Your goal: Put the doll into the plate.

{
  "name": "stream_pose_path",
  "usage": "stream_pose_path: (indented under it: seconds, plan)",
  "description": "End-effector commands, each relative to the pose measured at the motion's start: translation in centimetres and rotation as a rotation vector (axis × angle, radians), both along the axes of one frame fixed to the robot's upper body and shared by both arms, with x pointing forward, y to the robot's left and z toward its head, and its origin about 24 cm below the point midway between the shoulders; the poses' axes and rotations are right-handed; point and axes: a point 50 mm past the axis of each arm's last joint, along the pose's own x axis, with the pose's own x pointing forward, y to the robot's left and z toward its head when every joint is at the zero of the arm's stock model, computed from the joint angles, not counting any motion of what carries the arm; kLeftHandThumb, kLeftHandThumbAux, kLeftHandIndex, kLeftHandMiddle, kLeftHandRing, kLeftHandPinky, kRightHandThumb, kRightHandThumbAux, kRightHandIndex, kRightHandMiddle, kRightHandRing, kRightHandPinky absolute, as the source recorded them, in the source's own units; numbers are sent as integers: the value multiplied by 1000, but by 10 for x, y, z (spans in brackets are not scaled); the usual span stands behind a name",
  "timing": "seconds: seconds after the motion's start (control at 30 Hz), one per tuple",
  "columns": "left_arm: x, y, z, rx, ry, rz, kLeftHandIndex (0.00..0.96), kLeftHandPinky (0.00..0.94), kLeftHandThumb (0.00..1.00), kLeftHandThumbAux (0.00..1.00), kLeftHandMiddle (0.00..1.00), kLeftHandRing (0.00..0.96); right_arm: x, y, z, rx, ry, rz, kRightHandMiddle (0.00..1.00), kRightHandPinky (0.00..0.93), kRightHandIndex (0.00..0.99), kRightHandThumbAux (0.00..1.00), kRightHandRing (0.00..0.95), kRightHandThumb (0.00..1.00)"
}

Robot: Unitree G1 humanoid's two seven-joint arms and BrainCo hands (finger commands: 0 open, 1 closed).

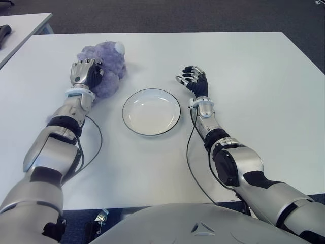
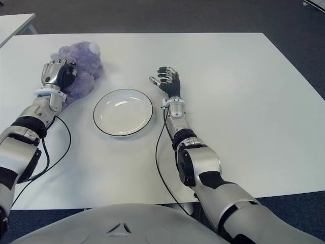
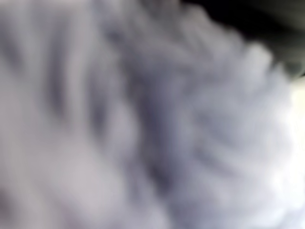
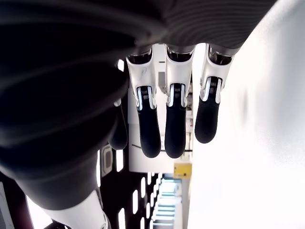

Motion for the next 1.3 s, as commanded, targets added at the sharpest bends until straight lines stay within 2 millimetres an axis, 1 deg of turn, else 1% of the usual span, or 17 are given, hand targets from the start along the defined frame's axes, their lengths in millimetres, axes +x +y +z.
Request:
stream_pose_path:
  seconds: [0.03,0.2,0.27,0.47,0.63,0.7,0.87,0.97,1.03,1.3]
  plan:
    - [-28,-2,-46,-19,216,-63,441,768,746,696,827,815,-65,-11,-96,-11,406,-37,355,322,344,878,342,179]
    - [-27,3,-34,-23,182,-80,441,773,746,695,826,815,-66,-11,-96,-18,403,-33,355,328,340,883,345,178]
    - [-26,1,-28,-25,164,-92,441,771,746,696,824,814,-66,-10,-96,-20,400,-31,354,330,335,887,348,177]
    - [-26,-9,-12,-28,127,-130,441,769,746,695,823,813,-66,-10,-95,-23,395,-27,353,322,332,895,349,176]
    - [-30,-22,6,-20,88,-182,441,769,747,695,823,814,-66,-10,-96,-34,398,-27,354,332,332,894,351,182]
    - [-32,-26,11,-14,79,-196,442,782,747,695,824,816,-66,-10,-96,-40,400,-28,356,340,334,892,355,186]
    - [-36,-29,18,2,71,-209,442,770,747,694,823,818,-66,-9,-97,-47,403,-27,355,332,329,885,354,178]
    - [-39,-30,31,24,50,-243,442,760,748,693,818,813,-66,-8,-96,-57,404,-23,353,315,322,881,352,145]
    - [-42,-33,38,34,38,-264,442,763,748,693,815,810,-66,-8,-96,-62,404,-22,353,316,323,881,351,139]
    - [-45,-39,50,58,36,-290,443,776,747,693,808,806,-66,-7,-96,-62,402,-22,359,311,335,885,352,141]
